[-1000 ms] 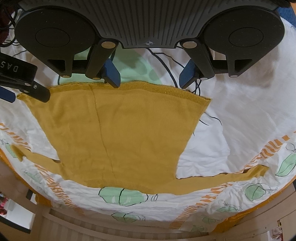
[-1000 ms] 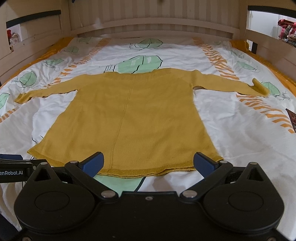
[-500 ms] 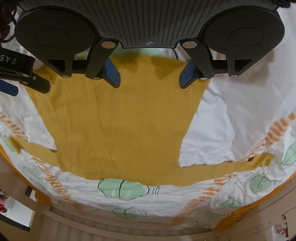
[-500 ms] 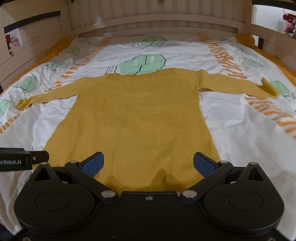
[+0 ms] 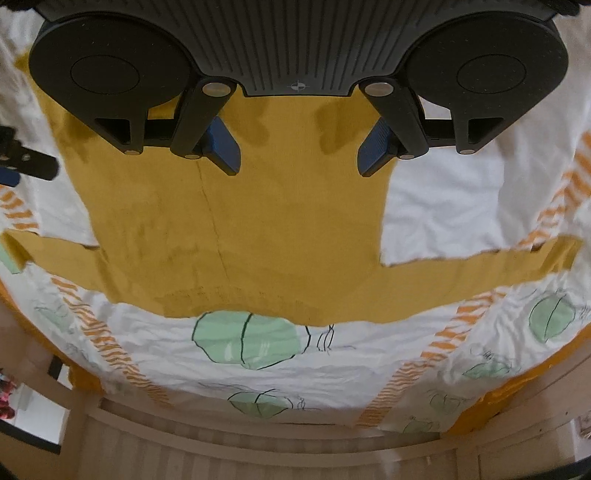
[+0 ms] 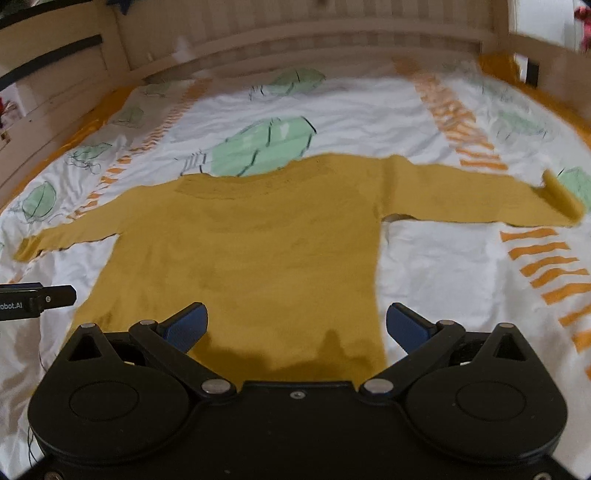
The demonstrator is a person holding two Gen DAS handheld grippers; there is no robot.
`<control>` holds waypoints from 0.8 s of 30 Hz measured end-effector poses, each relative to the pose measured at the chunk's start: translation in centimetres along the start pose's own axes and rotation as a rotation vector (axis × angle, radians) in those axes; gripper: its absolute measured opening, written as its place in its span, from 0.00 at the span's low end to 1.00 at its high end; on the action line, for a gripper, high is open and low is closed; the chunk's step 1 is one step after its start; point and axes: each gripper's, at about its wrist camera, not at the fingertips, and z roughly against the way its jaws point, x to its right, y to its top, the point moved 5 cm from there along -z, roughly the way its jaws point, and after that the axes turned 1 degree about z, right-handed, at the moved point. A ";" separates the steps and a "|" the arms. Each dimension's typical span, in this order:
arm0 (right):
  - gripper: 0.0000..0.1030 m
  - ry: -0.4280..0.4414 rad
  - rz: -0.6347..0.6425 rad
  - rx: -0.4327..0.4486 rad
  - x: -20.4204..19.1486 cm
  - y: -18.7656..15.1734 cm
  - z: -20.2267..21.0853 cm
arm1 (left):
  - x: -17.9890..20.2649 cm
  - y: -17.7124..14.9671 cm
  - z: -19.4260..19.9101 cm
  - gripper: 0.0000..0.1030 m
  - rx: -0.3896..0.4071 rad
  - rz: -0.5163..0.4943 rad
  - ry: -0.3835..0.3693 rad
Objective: Fold small clothes
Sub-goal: 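Move the right tool to a sleeve cuff and close on it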
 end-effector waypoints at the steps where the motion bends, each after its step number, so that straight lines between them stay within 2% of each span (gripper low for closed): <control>1: 0.99 0.002 -0.009 -0.008 0.8 0.6 -0.5 | 0.0 0.5 -0.8 0.67 0.001 -0.002 0.005; 7: 0.99 -0.112 -0.010 -0.038 6.3 4.2 -3.1 | -0.7 2.9 -5.4 0.67 -0.021 0.012 0.032; 13: 0.99 -0.190 -0.176 -0.053 14.4 7.5 -5.5 | -1.9 4.0 -10.2 0.67 -0.057 0.018 0.089; 17: 0.89 -0.270 -0.252 -0.044 20.5 9.4 -6.2 | -2.8 3.7 -12.9 0.67 -0.112 0.032 0.095; 20: 0.88 -0.324 -0.298 -0.018 24.5 10.7 -5.9 | -3.3 2.7 -14.6 0.67 -0.165 0.046 0.089; 24: 0.80 -0.385 -0.351 0.016 29.1 12.3 -5.2 | -2.8 2.0 -14.6 0.71 -0.113 0.000 0.108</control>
